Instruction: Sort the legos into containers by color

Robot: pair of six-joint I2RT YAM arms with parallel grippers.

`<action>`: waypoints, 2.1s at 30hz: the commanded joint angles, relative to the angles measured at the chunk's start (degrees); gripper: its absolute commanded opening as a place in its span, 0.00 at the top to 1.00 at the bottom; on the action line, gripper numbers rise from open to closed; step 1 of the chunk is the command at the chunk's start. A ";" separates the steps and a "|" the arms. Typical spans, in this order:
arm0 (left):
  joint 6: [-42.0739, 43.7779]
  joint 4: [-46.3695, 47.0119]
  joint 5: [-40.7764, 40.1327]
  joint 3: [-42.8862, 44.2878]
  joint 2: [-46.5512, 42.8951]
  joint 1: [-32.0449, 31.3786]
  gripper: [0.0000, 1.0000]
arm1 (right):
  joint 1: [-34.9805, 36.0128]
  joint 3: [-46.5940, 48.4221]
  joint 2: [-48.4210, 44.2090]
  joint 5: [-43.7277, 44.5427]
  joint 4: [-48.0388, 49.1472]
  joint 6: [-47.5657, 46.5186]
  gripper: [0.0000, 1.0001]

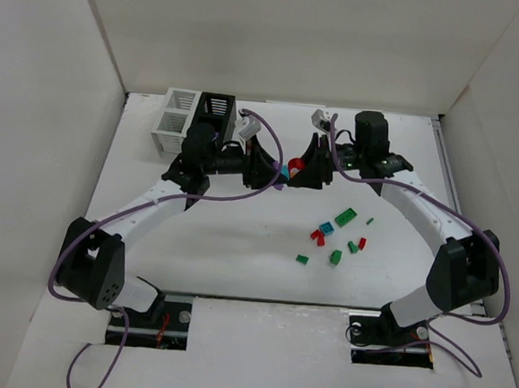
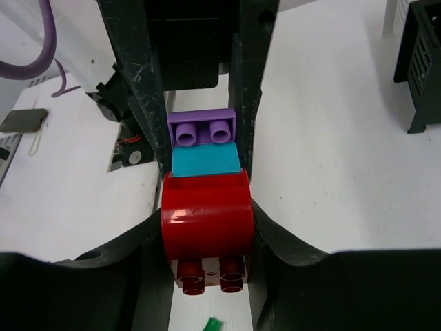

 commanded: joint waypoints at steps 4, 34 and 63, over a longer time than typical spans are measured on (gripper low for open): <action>-1.33 1.80 0.31 2.52 0.85 -0.51 0.60 | 0.94 2.90 -1.24 -2.29 4.12 -0.90 1.00; 1.48 2.33 2.95 -1.26 -3.89 2.13 0.99 | -2.48 1.84 0.43 -1.84 4.65 2.79 1.00; -9.33 -24.91 -49.66 1.90 -13.83 16.19 1.00 | 0.32 18.88 11.58 20.13 -2.30 7.36 1.00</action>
